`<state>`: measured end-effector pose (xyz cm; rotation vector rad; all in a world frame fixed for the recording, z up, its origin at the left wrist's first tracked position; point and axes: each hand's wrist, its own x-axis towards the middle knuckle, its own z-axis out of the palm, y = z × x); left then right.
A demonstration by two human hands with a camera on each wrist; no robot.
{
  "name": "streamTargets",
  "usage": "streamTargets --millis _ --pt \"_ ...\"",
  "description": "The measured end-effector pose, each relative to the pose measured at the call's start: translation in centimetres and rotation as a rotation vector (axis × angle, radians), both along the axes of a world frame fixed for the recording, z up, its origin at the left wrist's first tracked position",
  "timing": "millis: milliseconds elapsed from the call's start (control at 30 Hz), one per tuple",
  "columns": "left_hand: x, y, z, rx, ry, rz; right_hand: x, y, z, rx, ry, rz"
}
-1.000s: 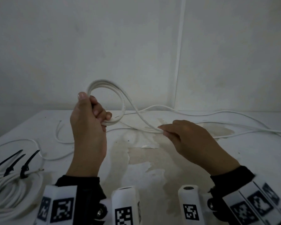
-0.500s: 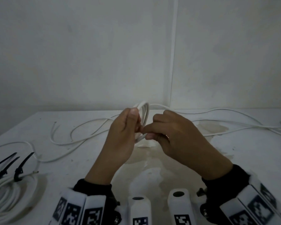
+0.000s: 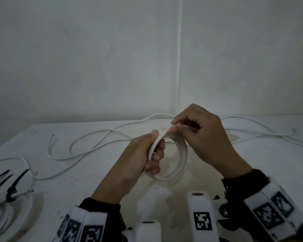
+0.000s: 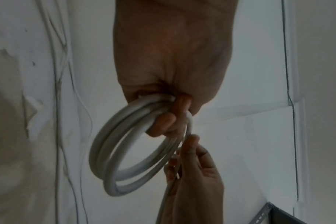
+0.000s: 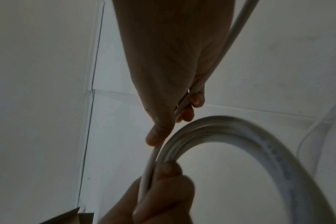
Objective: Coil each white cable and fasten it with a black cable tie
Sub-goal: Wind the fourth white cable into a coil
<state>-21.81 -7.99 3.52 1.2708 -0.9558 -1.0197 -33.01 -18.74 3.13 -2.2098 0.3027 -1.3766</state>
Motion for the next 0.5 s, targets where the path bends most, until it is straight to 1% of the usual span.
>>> streamTargets --millis 67,133,233,300,367,433,500 --pt "0.1 0.1 0.1 0.001 0.042 -0.025 -0.2 -0.2 0.1 0.027 -0.002 0.001" --pt "0.2 0.2 0.2 0.011 0.056 -0.039 -0.2 -0.3 0.1 0.014 0.014 0.016" --pt "0.1 0.3 0.3 0.014 0.05 -0.073 -0.3 -0.1 0.5 -0.097 0.011 -0.028" --pt "0.0 0.3 0.4 0.004 0.061 -0.092 -0.4 0.1 0.7 -0.116 -0.006 -0.06" --pt "-0.1 0.4 0.5 -0.005 0.093 -0.103 -0.5 0.4 0.9 -0.031 0.005 -0.054" --pt "-0.1 0.4 0.4 -0.014 0.133 -0.101 -0.5 0.5 1.0 0.12 0.064 -0.028" --pt "-0.1 0.3 0.4 -0.028 0.172 -0.089 -0.7 0.5 1.2 0.287 0.133 0.053"
